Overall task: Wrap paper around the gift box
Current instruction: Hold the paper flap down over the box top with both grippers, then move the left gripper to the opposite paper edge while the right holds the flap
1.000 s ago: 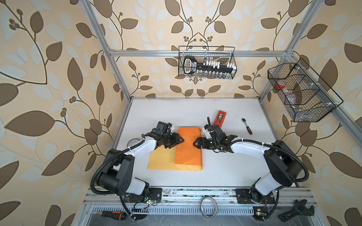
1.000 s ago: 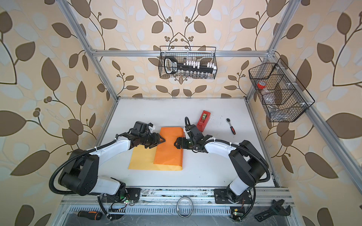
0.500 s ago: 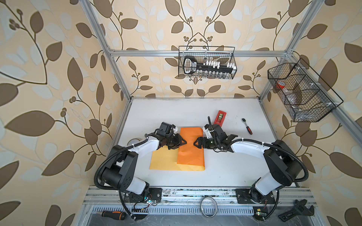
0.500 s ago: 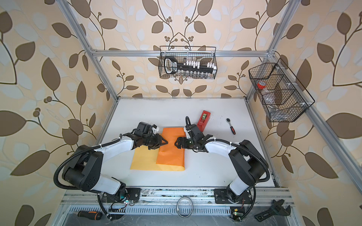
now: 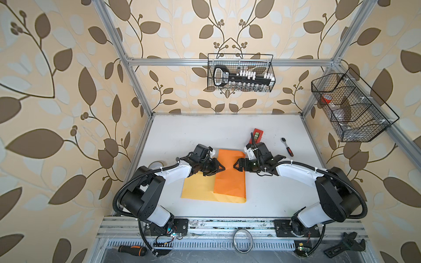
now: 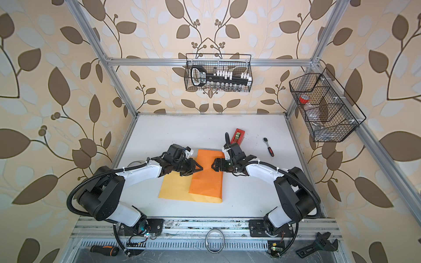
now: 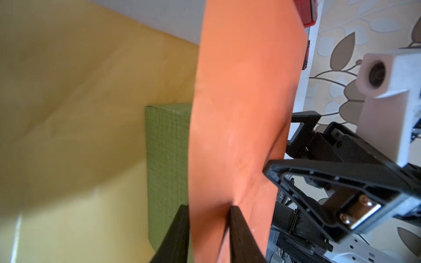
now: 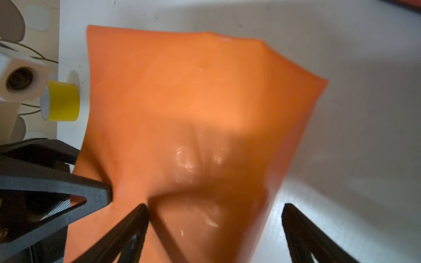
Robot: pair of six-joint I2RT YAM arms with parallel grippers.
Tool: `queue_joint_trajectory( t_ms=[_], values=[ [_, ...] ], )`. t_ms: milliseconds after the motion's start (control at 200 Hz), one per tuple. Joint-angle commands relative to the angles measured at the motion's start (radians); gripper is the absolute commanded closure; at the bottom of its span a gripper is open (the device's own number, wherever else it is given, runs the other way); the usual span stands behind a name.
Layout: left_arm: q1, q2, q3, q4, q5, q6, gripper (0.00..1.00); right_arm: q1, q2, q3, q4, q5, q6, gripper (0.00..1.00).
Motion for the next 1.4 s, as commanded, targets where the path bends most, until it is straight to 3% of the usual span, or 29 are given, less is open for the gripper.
queue_joint_trajectory(
  t_ms=[0,285,545,830,1204,1399],
  values=[
    [-0.009,0.015,-0.045,-0.029,-0.053,-0.007,0.78,-0.023,-0.048,-0.013,-0.083,-0.026,-0.066,0.07],
    [-0.009,-0.012,-0.078,-0.029,-0.084,-0.014,0.80,-0.035,-0.101,-0.044,-0.072,-0.060,-0.026,0.08],
    [-0.010,-0.028,-0.118,-0.006,-0.094,-0.036,0.80,-0.020,-0.065,-0.063,0.007,-0.134,0.047,0.10],
    [-0.010,-0.040,-0.144,0.003,-0.097,-0.042,0.77,-0.047,-0.030,-0.058,0.014,-0.150,0.040,0.10],
    [-0.009,-0.046,-0.142,-0.004,-0.109,-0.032,0.69,-0.052,0.038,-0.077,-0.016,-0.113,-0.009,0.14],
    [-0.010,-0.054,-0.101,-0.040,-0.132,-0.017,0.57,-0.052,0.027,-0.115,-0.027,-0.089,-0.021,0.15]
  ],
)
